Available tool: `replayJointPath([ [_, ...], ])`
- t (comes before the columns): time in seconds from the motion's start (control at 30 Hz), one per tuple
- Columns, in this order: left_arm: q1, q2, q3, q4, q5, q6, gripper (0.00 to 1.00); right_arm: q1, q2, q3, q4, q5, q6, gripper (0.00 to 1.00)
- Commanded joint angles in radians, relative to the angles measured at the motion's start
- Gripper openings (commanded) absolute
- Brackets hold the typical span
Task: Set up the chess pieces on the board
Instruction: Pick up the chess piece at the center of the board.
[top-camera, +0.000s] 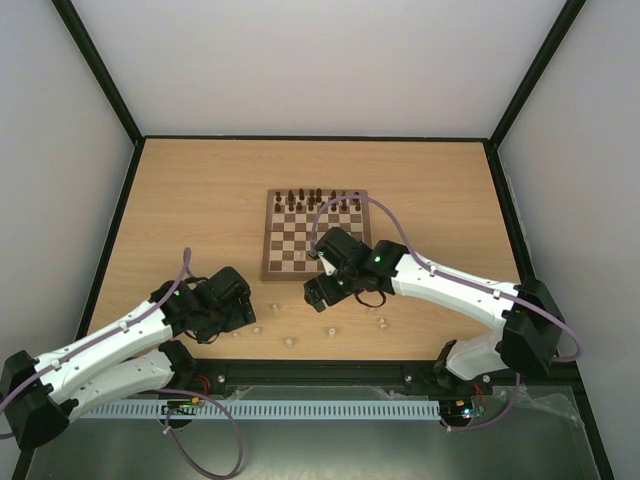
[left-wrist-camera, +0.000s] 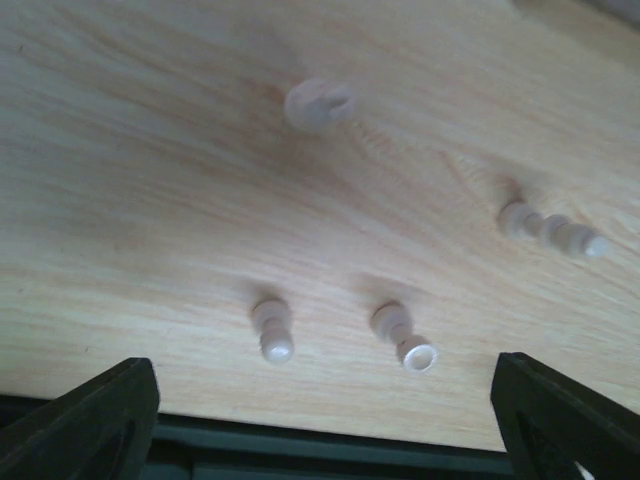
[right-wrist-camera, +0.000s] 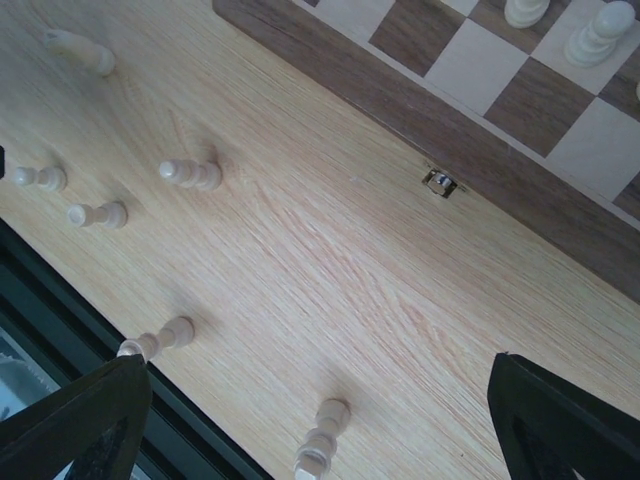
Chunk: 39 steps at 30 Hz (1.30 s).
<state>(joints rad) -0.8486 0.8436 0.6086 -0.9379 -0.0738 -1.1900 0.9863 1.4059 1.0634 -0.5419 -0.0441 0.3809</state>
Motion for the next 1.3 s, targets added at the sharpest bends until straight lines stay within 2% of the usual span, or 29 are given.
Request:
replayJointPath([
  [0.0,-0.005,0.031,0.013,-0.089,0.071,-0.014,0.92,0.004,-0.046,-0.027,0.008,-0.039,-0.014,0.93],
  [0.1,-0.005,0.055,0.018,-0.104,0.087,-0.017,0.84,0.007,-0.064,-0.037,0.015,-0.061,-0.013,0.92],
  [0.3,-0.005,0.094,0.005,-0.077,0.099,-0.012,0.59,0.019,-0.086,-0.039,0.026,-0.087,-0.014,0.90],
  [0.43,-0.007,0.163,-0.011,-0.027,0.108,0.006,0.46,0.023,-0.093,-0.034,0.028,-0.097,-0.016,0.90],
  [0.83,-0.004,0.308,-0.022,0.060,0.073,0.058,0.26,0.031,-0.116,-0.054,0.037,-0.102,-0.012,0.89],
  [1.13,-0.004,0.307,-0.058,0.080,0.070,0.059,0.24,0.031,-0.111,-0.054,0.036,-0.099,-0.011,0.90],
  [1.27,-0.004,0.309,-0.060,0.077,0.066,0.067,0.17,0.033,-0.111,-0.055,0.034,-0.093,-0.010,0.89],
])
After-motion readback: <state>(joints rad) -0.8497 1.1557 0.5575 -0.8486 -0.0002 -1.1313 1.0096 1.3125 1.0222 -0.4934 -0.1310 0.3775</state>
